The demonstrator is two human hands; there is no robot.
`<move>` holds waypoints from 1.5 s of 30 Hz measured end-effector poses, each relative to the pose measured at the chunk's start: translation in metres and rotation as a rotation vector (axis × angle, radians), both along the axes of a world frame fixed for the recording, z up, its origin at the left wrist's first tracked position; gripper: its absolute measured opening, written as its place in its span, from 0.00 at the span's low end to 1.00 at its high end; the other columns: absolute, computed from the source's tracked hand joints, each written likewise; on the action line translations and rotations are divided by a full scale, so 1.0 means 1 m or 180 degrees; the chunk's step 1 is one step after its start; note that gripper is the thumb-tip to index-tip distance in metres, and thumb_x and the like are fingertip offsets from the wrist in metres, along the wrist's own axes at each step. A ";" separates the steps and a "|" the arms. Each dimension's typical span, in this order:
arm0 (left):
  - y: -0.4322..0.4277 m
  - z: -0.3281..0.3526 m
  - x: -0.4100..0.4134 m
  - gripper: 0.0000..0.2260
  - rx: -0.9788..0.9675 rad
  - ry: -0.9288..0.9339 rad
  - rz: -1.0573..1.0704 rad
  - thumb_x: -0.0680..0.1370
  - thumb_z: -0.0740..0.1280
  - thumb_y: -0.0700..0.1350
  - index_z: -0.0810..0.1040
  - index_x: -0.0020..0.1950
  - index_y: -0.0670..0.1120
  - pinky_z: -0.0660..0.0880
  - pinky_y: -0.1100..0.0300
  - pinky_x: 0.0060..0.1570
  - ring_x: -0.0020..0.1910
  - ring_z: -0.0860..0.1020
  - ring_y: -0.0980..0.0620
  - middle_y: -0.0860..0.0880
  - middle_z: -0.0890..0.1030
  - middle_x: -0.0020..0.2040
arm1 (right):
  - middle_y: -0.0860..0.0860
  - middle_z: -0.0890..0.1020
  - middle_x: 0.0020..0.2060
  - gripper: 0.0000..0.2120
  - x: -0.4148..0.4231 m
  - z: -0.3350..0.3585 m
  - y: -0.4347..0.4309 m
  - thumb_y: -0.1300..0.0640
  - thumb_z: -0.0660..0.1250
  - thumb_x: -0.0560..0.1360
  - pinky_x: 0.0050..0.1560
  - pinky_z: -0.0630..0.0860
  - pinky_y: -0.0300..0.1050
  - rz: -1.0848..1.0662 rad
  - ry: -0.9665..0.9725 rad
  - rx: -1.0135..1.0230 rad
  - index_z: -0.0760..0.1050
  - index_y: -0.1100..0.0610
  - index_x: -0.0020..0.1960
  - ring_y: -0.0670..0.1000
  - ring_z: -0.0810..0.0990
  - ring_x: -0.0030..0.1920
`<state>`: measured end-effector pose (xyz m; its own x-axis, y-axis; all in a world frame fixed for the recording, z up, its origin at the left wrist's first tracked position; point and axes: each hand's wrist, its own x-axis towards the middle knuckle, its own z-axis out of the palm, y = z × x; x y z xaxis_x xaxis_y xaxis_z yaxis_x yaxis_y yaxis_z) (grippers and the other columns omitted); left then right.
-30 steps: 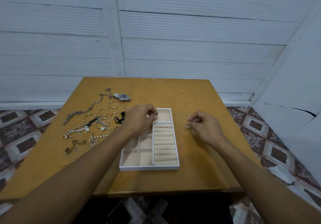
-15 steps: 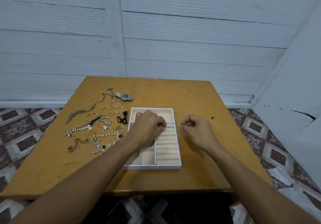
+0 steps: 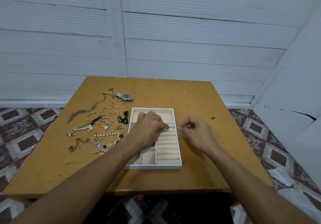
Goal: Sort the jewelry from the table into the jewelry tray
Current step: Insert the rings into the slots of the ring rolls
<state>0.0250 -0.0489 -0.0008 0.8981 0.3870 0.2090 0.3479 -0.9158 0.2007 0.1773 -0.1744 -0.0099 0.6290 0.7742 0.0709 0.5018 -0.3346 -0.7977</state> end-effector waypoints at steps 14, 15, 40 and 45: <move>0.003 -0.012 -0.001 0.10 0.0244 -0.0384 -0.0254 0.76 0.68 0.43 0.84 0.54 0.55 0.58 0.55 0.46 0.54 0.74 0.47 0.53 0.81 0.47 | 0.45 0.79 0.33 0.08 -0.003 0.004 -0.003 0.61 0.70 0.72 0.36 0.72 0.35 -0.0041 0.0019 0.0017 0.78 0.50 0.38 0.42 0.74 0.34; 0.003 -0.013 -0.001 0.11 0.0219 -0.0423 -0.0217 0.76 0.68 0.42 0.83 0.54 0.54 0.58 0.55 0.46 0.54 0.73 0.48 0.53 0.81 0.48 | 0.45 0.78 0.32 0.08 -0.004 0.004 -0.002 0.61 0.70 0.72 0.36 0.72 0.35 -0.0036 0.0037 0.0031 0.78 0.49 0.37 0.42 0.74 0.34; 0.010 -0.015 -0.039 0.18 -0.0287 -0.0662 0.0453 0.73 0.59 0.55 0.80 0.57 0.53 0.64 0.50 0.61 0.60 0.74 0.55 0.57 0.80 0.57 | 0.49 0.79 0.45 0.08 -0.022 -0.007 0.005 0.58 0.63 0.76 0.49 0.72 0.47 0.0551 -0.1440 -0.0156 0.81 0.53 0.49 0.50 0.75 0.49; 0.004 -0.011 -0.039 0.17 -0.0282 -0.0665 0.0471 0.73 0.60 0.55 0.79 0.58 0.53 0.61 0.52 0.61 0.61 0.72 0.56 0.57 0.79 0.58 | 0.49 0.78 0.47 0.11 -0.024 -0.008 0.000 0.58 0.63 0.77 0.50 0.72 0.46 0.0568 -0.1590 -0.0165 0.82 0.53 0.54 0.51 0.75 0.51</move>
